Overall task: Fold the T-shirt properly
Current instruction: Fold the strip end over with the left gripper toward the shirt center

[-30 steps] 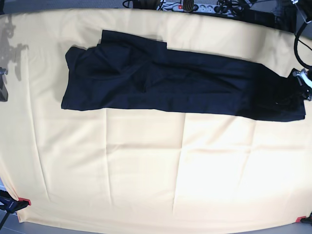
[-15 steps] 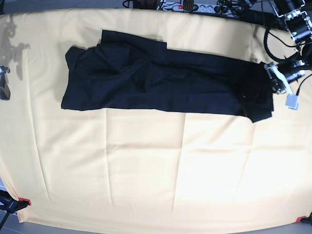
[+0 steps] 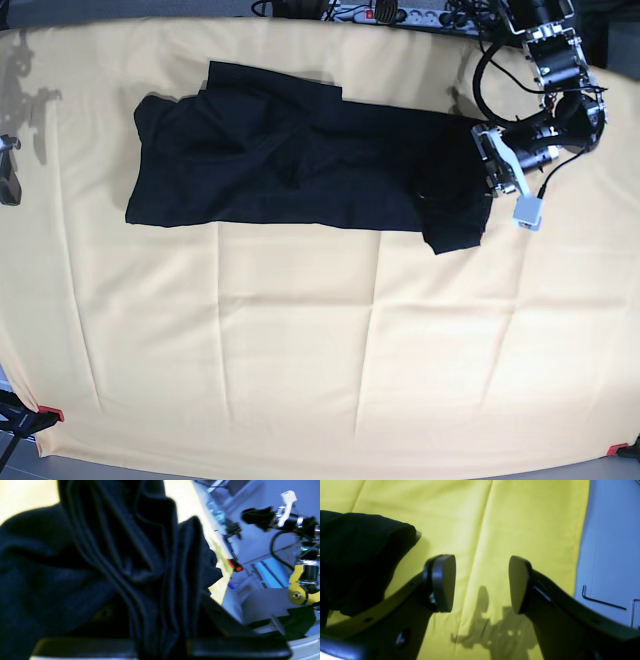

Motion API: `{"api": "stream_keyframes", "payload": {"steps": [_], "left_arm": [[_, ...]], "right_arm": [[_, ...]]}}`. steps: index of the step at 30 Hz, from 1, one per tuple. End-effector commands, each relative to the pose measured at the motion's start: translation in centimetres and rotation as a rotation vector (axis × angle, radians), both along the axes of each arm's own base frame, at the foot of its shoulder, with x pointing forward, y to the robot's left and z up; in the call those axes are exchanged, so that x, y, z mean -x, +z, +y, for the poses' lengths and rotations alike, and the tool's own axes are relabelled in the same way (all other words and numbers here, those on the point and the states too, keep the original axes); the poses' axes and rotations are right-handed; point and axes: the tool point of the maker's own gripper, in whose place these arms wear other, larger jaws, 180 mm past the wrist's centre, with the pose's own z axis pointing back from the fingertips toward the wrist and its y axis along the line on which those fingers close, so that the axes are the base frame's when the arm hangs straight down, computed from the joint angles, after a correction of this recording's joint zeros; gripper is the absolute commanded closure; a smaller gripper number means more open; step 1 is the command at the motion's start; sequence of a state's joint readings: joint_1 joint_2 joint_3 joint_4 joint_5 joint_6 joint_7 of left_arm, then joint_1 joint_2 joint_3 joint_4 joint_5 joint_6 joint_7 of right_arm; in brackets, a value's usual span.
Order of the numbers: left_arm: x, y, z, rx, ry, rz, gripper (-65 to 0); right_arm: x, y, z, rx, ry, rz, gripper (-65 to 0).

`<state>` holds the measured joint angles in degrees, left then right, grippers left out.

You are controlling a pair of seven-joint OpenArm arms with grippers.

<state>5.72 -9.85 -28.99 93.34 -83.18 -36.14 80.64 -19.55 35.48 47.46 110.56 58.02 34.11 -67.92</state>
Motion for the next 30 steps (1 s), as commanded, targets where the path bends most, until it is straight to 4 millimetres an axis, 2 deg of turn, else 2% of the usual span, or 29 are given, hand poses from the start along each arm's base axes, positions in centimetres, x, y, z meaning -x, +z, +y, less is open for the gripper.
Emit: {"api": "stream_keyframes", "payload": {"steps": [1,7,8,11,12,13,26,30], "left_arm": [[-0.4,1.4,-0.4,0.029,-0.004,-0.052,0.0],[-0.3,1.5,-1.7,0.055,-0.018,-0.080,0.0],[-0.3,1.5,-1.8,0.058,-0.020,-0.073,-5.6],[-0.5,1.3,-1.9,0.108,-0.001,0.037,-32.9],[-0.6,1.3,-1.9,0.129,0.011,0.079,-39.0],[-0.8,1.3,-1.9,0.146,0.027,0.095,-42.3],[-0.6,1.1,-1.9,0.133,0.013,0.108,-43.0],[-0.1,0.9,-3.6,0.136,-0.045,0.121,-43.0]], "right_arm": [[-0.6,1.5,-0.2,0.025,0.015,-0.044,-36.0],[-0.6,1.5,-0.2,0.024,0.013,-0.044,-36.0],[-0.6,1.5,-0.2,0.022,0.010,-0.044,-36.0],[-0.6,1.5,-0.3,0.018,0.001,-0.044,-36.0],[-0.6,1.5,-0.3,0.019,0.002,-0.044,-36.0],[-0.6,1.6,-0.3,0.020,0.002,-0.044,-36.0],[-0.7,1.7,-0.3,0.019,0.005,-0.046,-36.0],[-0.8,1.8,-0.3,0.018,0.006,-0.053,-36.0]]}}
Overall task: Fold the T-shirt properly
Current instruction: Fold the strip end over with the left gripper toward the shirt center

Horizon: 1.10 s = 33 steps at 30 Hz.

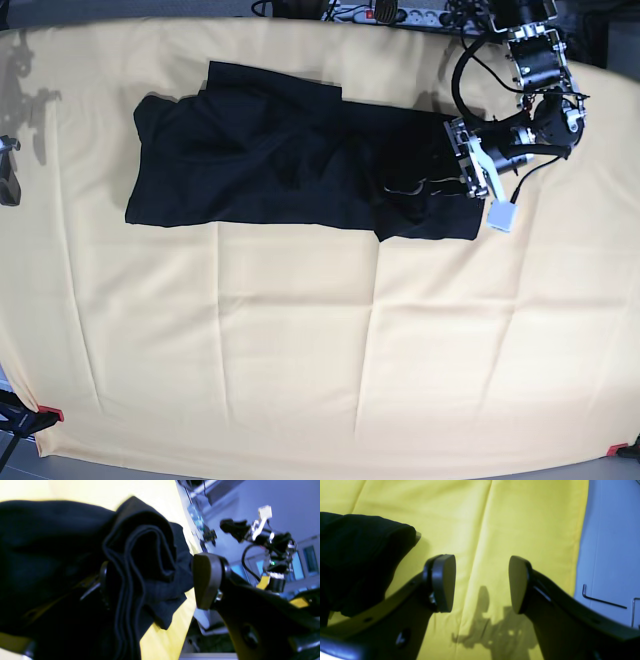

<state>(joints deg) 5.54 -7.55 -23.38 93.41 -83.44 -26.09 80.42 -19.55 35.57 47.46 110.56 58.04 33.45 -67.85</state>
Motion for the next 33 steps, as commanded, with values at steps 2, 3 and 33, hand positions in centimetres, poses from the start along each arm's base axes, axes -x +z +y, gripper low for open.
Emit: {"api": "stream_keyframes", "payload": {"steps": [2,3,33], "left_arm": [[0.0,1.2,-1.3,0.020,-0.045,-0.048,-42.8],[0.3,1.2,-2.1,0.021,-0.076,-0.053,-42.8],[-1.5,-0.5,5.6,-0.537,0.196,-0.185,0.0]], "right_arm": [[-0.7,1.7,-0.2,0.023,0.015,-0.052,-36.0],[-0.7,1.7,-0.2,0.023,0.015,-0.052,-36.0],[-0.1,0.0,0.7,-0.076,-0.019,-0.039,-36.0]]}}
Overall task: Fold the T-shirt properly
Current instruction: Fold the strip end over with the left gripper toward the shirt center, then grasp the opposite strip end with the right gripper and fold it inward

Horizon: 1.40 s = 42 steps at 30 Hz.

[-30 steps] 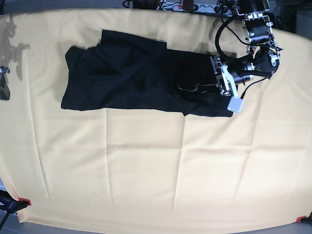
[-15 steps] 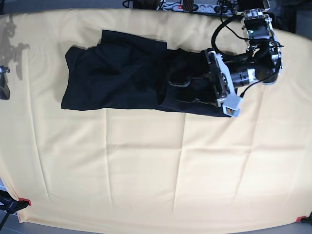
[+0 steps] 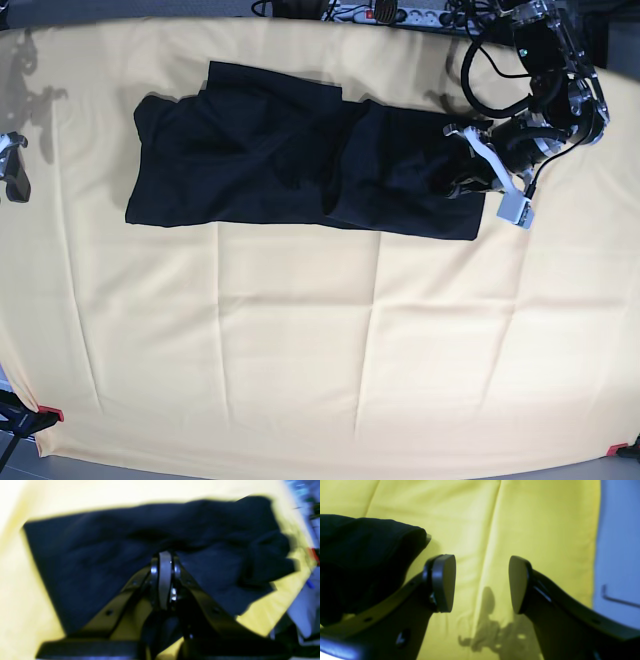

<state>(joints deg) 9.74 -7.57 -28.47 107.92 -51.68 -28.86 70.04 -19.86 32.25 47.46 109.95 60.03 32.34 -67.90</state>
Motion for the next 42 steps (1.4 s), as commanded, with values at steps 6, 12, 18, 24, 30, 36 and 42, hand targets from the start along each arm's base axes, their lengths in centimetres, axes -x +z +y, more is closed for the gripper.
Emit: {"api": "stream_keyframes", "payload": {"steps": [6,12,18,24,30,36,42], "left_arm": [[-0.9,-0.5,2.9,-0.114,0.091,0.002,0.0],[0.2,-1.3,3.6,-0.137,0.089,0.040,0.0],[0.9,-1.5,3.2,-0.116,0.071,0.049,0.0],[0.9,-1.3,2.9,-0.096,0.064,0.047,0.0],[0.9,-1.2,2.9,-0.093,0.063,0.046,0.0],[0.8,-1.2,2.9,-0.091,0.065,0.042,0.0],[0.9,-1.2,2.9,-0.096,0.060,0.040,0.0]], "right_arm": [[0.6,-3.2,1.0,-0.198,-0.072,0.003,-38.9],[1.0,-8.4,6.8,-0.437,-0.003,0.094,-39.4],[0.0,-9.6,11.5,-0.500,0.101,0.124,-39.4],[-0.7,-10.2,12.1,-0.459,0.109,0.142,-39.4],[-0.9,-10.0,12.3,-0.477,0.112,0.127,-39.4],[-0.3,-9.3,13.8,-0.553,0.168,0.137,-39.4],[0.1,-9.1,13.6,-0.561,0.181,0.148,-39.5]]}}
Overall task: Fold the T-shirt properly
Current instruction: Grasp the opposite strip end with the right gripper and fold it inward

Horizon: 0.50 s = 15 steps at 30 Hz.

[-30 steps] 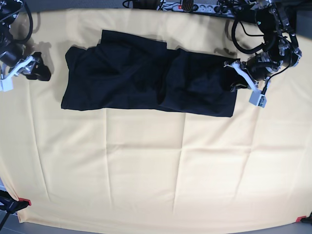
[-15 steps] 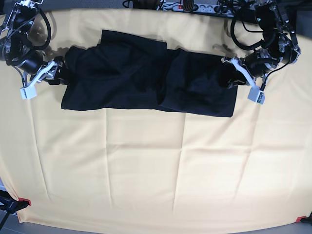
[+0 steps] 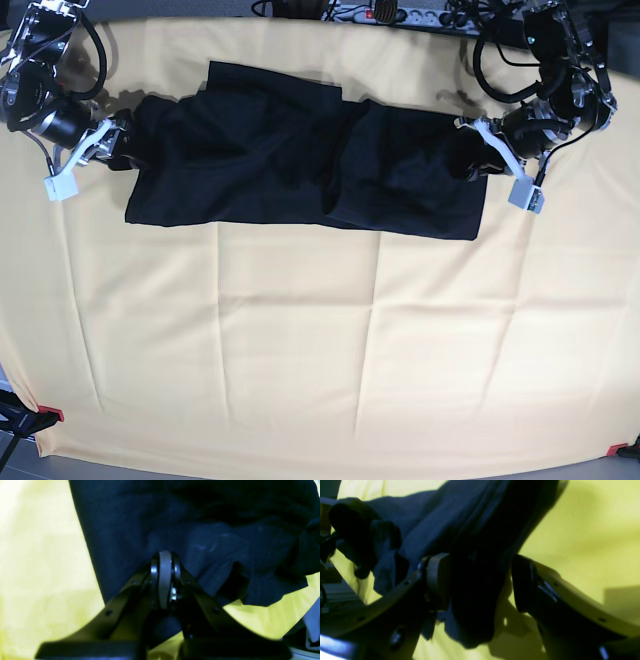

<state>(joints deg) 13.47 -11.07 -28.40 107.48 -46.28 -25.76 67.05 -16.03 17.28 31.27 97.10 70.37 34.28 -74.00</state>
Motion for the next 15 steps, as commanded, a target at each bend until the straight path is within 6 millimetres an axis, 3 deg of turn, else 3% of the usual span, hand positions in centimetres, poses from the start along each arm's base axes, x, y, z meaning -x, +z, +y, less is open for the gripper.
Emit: {"api": "stream_keyframes", "payload": {"steps": [1,9,15], "left_arm": [[-0.6,1.2,-0.1,0.008,-0.011,-0.050,0.0],[-0.6,1.2,-0.1,0.008,-0.011,-0.049,0.0],[-0.2,0.9,-0.1,0.007,-0.011,-0.036,0.0]], "right_arm": [[-0.7,1.5,-0.4,-0.010,0.004,-0.053,-39.5],[-0.5,3.8,-2.8,0.001,0.008,-0.120,-44.2],[-0.4,3.4,-1.0,-0.052,0.025,-0.125,-44.2]]}}
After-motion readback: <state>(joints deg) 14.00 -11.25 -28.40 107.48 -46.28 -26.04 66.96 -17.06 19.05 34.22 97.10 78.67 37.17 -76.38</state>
